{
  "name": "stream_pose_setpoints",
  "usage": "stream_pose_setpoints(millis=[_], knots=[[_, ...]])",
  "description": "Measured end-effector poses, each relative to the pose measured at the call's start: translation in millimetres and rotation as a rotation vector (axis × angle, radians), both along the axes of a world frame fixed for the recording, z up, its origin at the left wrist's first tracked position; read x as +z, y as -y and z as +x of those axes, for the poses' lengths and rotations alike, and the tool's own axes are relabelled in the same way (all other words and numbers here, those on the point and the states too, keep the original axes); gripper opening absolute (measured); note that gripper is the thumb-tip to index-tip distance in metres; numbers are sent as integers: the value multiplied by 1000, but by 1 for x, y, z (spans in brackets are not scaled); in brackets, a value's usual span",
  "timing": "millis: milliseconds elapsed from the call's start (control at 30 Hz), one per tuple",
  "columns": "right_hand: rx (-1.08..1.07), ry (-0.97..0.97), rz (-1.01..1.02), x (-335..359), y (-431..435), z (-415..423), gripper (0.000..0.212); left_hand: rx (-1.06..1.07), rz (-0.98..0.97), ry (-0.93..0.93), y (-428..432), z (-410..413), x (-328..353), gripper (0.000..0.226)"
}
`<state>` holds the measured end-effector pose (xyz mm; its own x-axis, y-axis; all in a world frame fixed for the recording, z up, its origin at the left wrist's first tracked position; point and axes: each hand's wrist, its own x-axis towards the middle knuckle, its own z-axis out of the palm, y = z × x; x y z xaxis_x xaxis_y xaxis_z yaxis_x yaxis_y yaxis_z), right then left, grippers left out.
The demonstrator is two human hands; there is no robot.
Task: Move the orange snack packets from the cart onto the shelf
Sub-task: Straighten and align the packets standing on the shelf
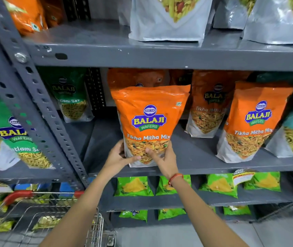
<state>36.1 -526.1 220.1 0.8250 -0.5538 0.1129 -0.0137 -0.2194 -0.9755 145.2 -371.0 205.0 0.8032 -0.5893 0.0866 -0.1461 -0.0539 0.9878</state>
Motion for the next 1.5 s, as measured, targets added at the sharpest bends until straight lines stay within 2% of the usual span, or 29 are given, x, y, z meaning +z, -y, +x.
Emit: stream_pose_setpoints(millis=[167,267,333,367,433,500,567,633,700,867,1100,1267,1500], knots=[[74,5,22,3,-14,15,67,59,39,8,-21,6,5,67],[95,-2,41,5,-10,12,72,123,74,41,-22,-1,10,79],[80,2,47,0,-2,4,77,307,75,148,-21,-18,9,85],[53,-12,56,-4,4,-2,80,414,60,236,-19,-30,6,82],[-27,-38,79,-12,19,-14,76,554,12,418,-9,-58,3,59],[-123,-57,88,-17,40,-25,69,479,-30,437,13,-82,2,31],[-220,-94,82,-18,65,-32,66,241,-16,372,47,-95,3,16],[-306,-168,8,-19,89,-33,64,41,46,348,86,-98,3,17],[-367,-260,-116,-20,111,-28,64,-40,57,291,129,-91,5,23],[-499,-315,-156,-22,145,-4,64,83,172,132,217,-46,-1,42],[-647,-233,-104,-24,161,11,66,204,203,241,270,-17,-8,28],[-625,-167,-47,-23,161,16,72,290,221,214,272,-15,-12,16],[-469,-146,-22,-24,134,15,80,392,203,241,245,-9,-14,17]])
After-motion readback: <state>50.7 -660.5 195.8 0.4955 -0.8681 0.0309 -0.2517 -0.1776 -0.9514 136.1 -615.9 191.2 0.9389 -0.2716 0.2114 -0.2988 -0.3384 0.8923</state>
